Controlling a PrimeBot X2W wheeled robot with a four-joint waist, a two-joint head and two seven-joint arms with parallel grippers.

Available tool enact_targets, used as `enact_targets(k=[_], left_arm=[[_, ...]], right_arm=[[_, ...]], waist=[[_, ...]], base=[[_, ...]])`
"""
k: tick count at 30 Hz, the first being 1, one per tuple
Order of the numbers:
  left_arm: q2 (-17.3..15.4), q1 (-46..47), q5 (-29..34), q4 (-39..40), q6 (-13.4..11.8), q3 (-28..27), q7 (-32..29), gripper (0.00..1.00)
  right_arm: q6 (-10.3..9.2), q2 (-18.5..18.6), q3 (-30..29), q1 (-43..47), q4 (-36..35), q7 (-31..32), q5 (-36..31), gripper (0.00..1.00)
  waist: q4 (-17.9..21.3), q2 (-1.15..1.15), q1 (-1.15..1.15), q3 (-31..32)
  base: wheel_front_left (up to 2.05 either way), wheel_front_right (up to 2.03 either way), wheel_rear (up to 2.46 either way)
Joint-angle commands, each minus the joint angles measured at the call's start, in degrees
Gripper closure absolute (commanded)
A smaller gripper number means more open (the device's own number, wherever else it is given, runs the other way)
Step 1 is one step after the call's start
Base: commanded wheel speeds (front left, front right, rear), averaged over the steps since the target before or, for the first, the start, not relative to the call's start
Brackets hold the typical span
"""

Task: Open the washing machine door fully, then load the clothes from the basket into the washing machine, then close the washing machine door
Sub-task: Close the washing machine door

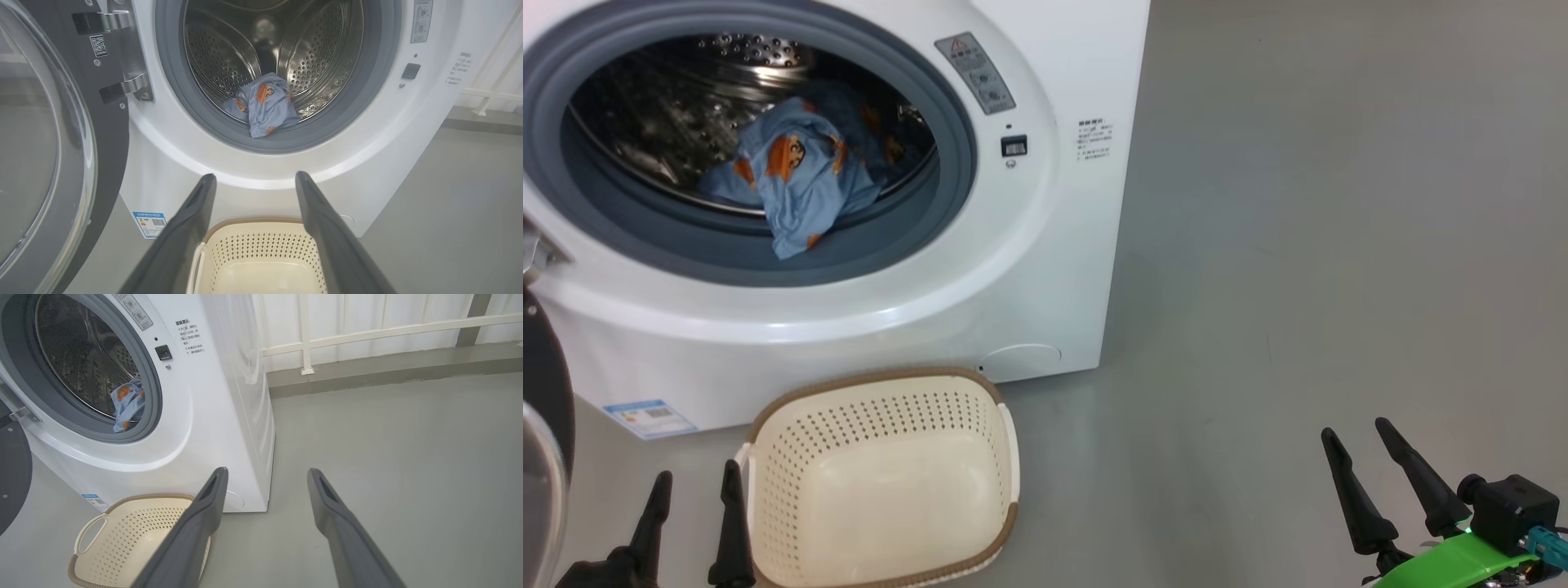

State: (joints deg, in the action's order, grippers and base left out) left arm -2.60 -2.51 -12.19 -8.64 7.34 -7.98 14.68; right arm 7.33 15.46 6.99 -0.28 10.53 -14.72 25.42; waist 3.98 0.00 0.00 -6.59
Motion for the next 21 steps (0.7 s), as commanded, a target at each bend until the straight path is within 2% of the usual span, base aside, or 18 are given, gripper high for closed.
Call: enact_targets(k=[1, 11, 21], left_arm=[[-0.51, 0.58, -0.17, 1.80, 0.14, -1.79, 0.32, 0.00], [-0.44, 0.33, -0.34, 2.69, 0.14, -1.47, 0.32, 0.00], [-0.39, -0.18, -0.98, 3.63, 0.14, -0.84, 0.32, 0.00]], right_arm=[[0.16, 0.85, 1.16, -0.16, -1.38, -0.28, 0.65, 0.00], [0.16, 0.98, 1.00, -0.14, -1.34, -0.28, 0.80, 0.00], [0.16, 0.82, 0.80, 0.26, -1.43, -0.28, 0.71, 0.00]], waist=[[-0.07, 0.00, 0.00, -0.13], [-0.30, 0.00, 0.00, 0.00], [-0.82, 0.00, 0.00, 0.55]], base=[[-1.43, 1.43, 0.00], [-1.16, 1.16, 0.00], [-0.17, 0.17, 0.00]])
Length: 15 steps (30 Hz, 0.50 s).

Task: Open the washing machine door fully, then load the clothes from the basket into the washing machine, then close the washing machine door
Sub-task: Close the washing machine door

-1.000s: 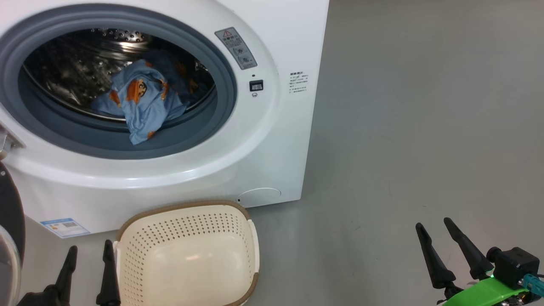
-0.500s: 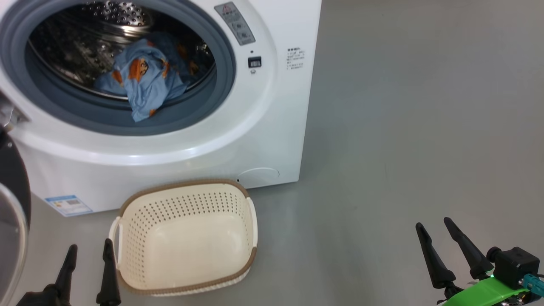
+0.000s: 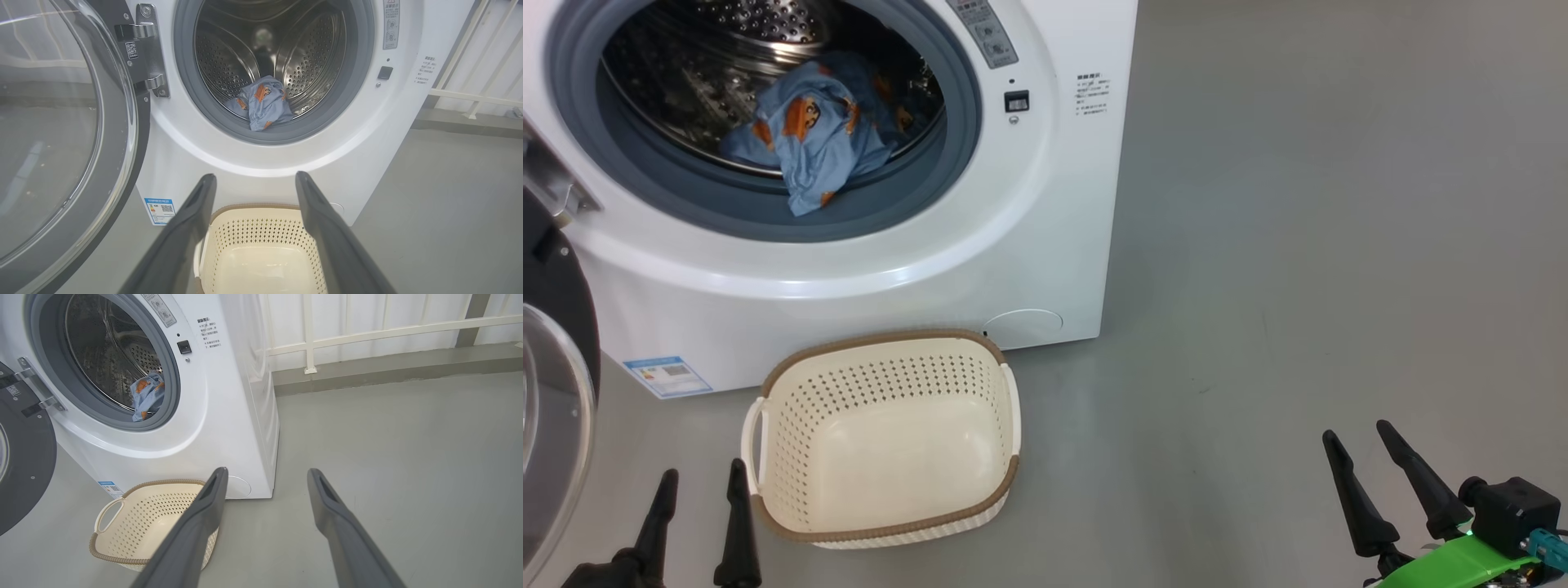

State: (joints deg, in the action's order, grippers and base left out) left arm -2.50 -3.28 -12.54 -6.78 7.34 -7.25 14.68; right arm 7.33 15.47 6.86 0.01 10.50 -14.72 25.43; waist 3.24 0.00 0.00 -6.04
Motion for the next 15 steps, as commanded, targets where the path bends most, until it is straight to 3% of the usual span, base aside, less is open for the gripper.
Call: enact_targets(k=[1, 15], left_arm=[[-0.48, 0.59, -0.72, 1.80, 0.14, -1.46, 0.32, 0.00], [-0.39, 0.38, -3.92, 1.69, -0.13, -2.10, 0.32, 0.00]], right_arm=[[0.16, 0.80, 0.93, -0.05, -1.42, -0.28, 0.67, 0.00], [0.16, 2.06, 3.79, -1.60, -1.80, -0.28, 0.48, 0.00]], waist=[[-0.23, 0.00, 0.00, -0.01], [-7.80, 0.00, 0.00, -0.09]], base=[[0.00, 0.00, 0.00], [0.00, 0.00, 0.00]])
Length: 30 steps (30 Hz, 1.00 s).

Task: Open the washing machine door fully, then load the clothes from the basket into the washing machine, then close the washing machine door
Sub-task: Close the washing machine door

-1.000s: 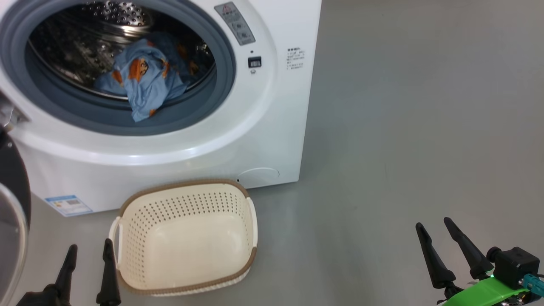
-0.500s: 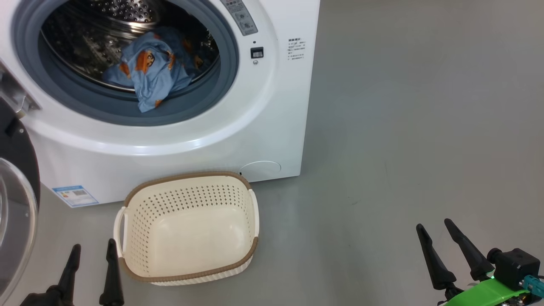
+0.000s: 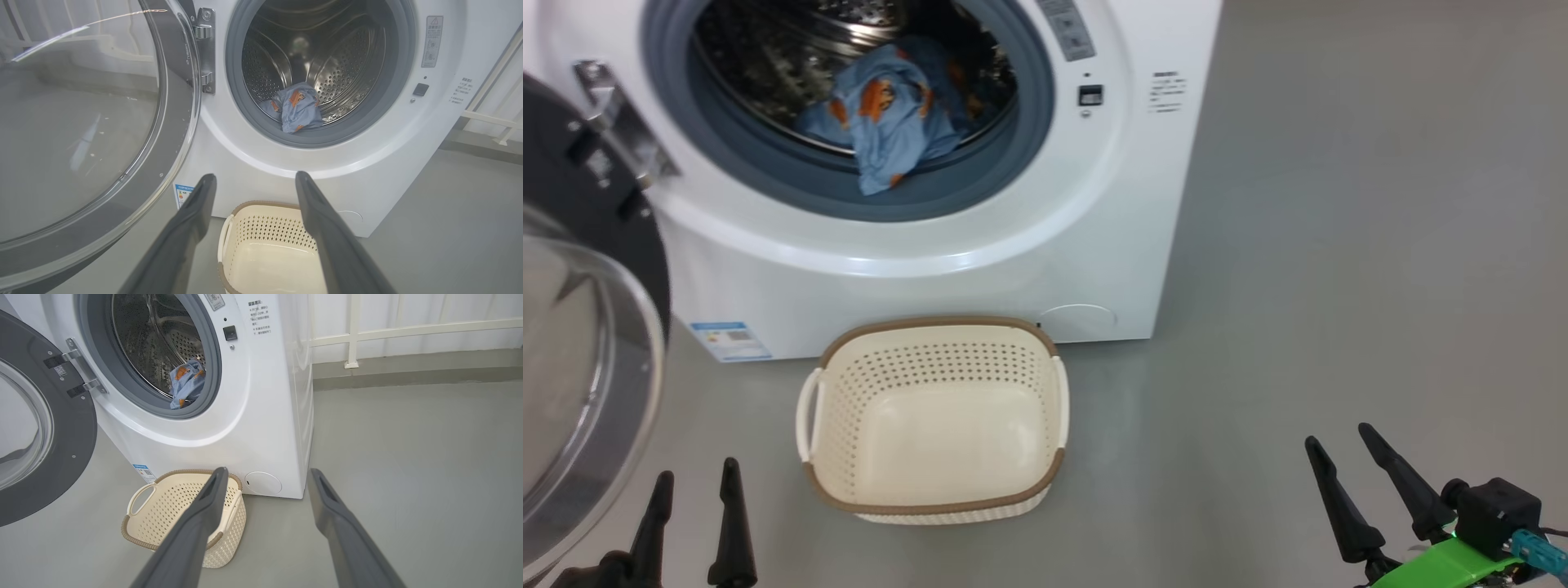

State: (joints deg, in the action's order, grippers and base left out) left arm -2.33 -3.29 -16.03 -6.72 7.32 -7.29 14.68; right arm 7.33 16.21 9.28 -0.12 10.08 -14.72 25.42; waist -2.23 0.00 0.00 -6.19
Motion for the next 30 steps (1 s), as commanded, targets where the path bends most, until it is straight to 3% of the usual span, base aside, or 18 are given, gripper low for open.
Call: enact_targets(k=[1, 18, 30], left_arm=[[-0.56, 0.27, -0.66, 1.66, -0.31, -2.06, 0.32, 0.00], [-0.55, -2.26, -3.79, 2.64, -3.75, -1.16, 0.32, 0.00], [-0.55, -3.54, -4.83, 3.41, -5.01, -0.15, 0.32, 0.00]], right_arm=[[0.16, 1.52, 1.77, -1.72, -1.34, -0.28, 0.54, 0.00], [0.16, 3.15, 7.26, -4.41, -0.26, -0.28, 1.49, 0.00], [0.16, 3.83, 9.78, -5.60, 0.45, -0.28, 2.01, 0.00]], waist=[[-3.21, 0.00, 0.00, 0.07], [-18.51, 0.00, 0.00, 1.29], [-26.31, 0.00, 0.00, 2.05]], base=[[0.00, 0.00, 0.00], [0.00, 0.00, 0.00], [0.00, 0.00, 0.00]])
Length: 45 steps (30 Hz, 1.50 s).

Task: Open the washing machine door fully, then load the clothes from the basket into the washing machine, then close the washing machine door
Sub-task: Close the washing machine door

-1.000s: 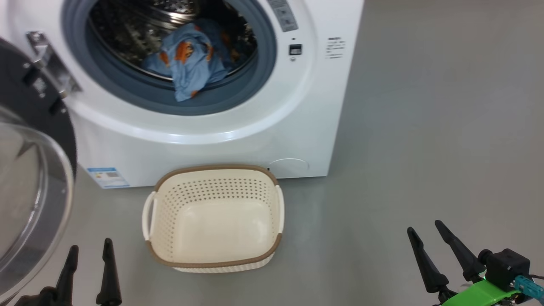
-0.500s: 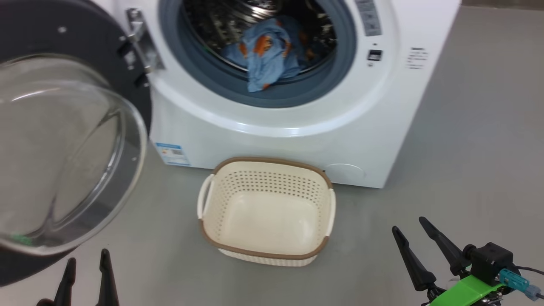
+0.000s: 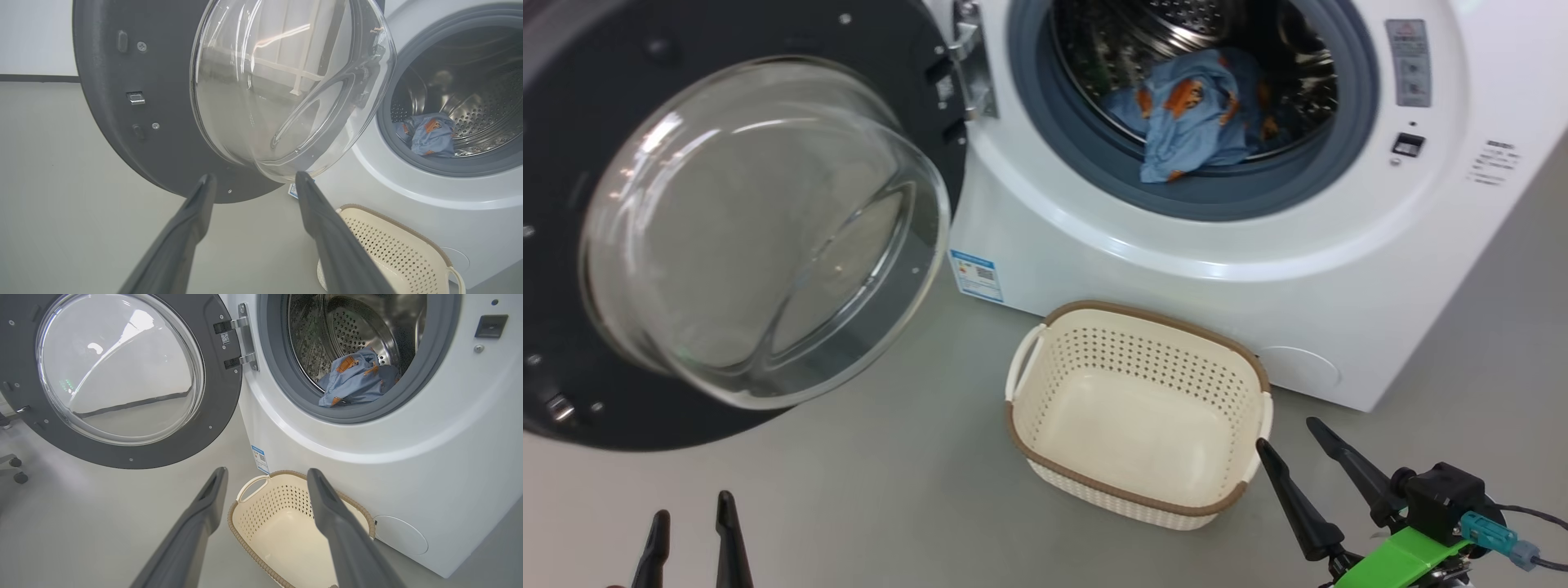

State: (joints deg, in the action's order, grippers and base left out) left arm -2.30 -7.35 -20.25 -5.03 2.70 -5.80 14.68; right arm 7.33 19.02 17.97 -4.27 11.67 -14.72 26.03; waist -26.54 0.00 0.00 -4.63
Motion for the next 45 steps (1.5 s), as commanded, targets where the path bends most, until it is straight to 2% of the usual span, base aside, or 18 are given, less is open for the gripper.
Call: enact_targets(k=[1, 18, 19, 21, 22, 25, 26, 30, 31, 37, 43, 45], left_arm=[[-0.58, 0.40, -0.62, 1.81, -0.43, -1.56, 0.32, 0.00], [-0.58, -1.03, -2.13, 4.83, -1.66, -2.59, 0.32, 0.00], [-0.58, -0.86, -2.51, 5.20, -1.53, -2.95, 0.32, 0.25], [-0.58, -0.43, -2.93, 6.03, -1.17, -3.97, 0.32, 0.88], [-0.58, -0.04, -3.26, 6.66, -0.96, -4.67, 0.32, 1.00], [-0.58, 1.80, -3.87, 8.73, 0.52, -7.43, 0.32, 1.00], [-0.88, 3.88, -4.36, 9.92, 1.88, -9.93, 0.32, 1.00], [-4.52, 10.43, -8.66, 10.21, 3.81, -15.34, 0.32, 1.00], [-4.52, 10.43, -8.66, 10.21, 3.81, -15.34, 0.32, 1.00], [-15.21, 22.80, -18.70, 4.79, 4.71, -21.24, 0.32, 1.00], [-26.11, 31.86, -31.65, -5.35, 4.77, -21.26, 0.31, 1.00], [-28.30, 34.82, -37.86, -9.73, 4.77, -21.02, -1.34, 1.00]], right_arm=[[0.16, 0.98, 1.08, -1.45, -1.09, -0.28, 1.42, 0.00], [0.16, 0.89, 3.19, -2.74, -0.39, -0.28, 2.04, 0.00], [0.16, 0.91, 3.17, -2.72, -0.39, -0.28, 2.05, 0.00], [0.16, 0.96, 2.96, -2.62, -0.45, -0.28, 2.04, 0.00], [0.16, 1.00, 2.80, -2.50, -0.52, -0.28, 2.02, 0.00], [0.16, 1.12, 2.16, -2.03, -0.67, -0.28, 1.92, 0.00], [0.16, 1.16, 1.61, -1.59, -0.89, -0.28, 1.81, 0.00], [0.16, 1.06, 0.83, -1.03, -1.32, -0.28, 1.51, 0.00], [0.16, 1.06, 0.83, -1.03, -1.32, -0.28, 1.51, 0.00], [0.16, 1.24, 0.62, -1.36, -1.79, -0.28, 1.19, 0.00], [0.16, 1.69, 0.36, -2.05, -2.12, -0.28, 0.99, 0.00], [0.16, 1.89, 0.38, -2.24, -2.25, -0.28, 0.87, 0.00]], waist=[[-2.44, 0.00, 0.00, 0.57], [-3.24, 0.00, 0.00, 0.96], [-3.22, 0.00, 0.00, 0.94], [-3.19, 0.00, 0.00, 0.81], [-3.18, 0.00, 0.00, 0.72], [-3.10, 0.00, 0.00, 0.38], [-3.03, 0.00, 0.00, 0.17], [-2.16, 0.00, 0.00, -0.60], [-2.16, 0.00, 0.00, -0.60], [0.00, 0.00, 0.00, -2.26], [1.69, 0.00, 0.00, -4.73], [2.06, 0.00, 0.00, -5.36]], base=[[0.00, 0.00, 0.00], [0.00, 0.00, 0.00], [0.00, 0.00, 0.00], [0.00, 0.00, 0.00], [0.00, 0.00, 0.00], [0.00, 0.00, 0.00], [0.00, 0.00, 0.00], [0.00, 0.00, 0.00], [0.00, 0.00, 0.00], [0.00, 0.00, 0.00], [0.00, 0.00, 0.00], [0.00, 0.00, 0.00]])
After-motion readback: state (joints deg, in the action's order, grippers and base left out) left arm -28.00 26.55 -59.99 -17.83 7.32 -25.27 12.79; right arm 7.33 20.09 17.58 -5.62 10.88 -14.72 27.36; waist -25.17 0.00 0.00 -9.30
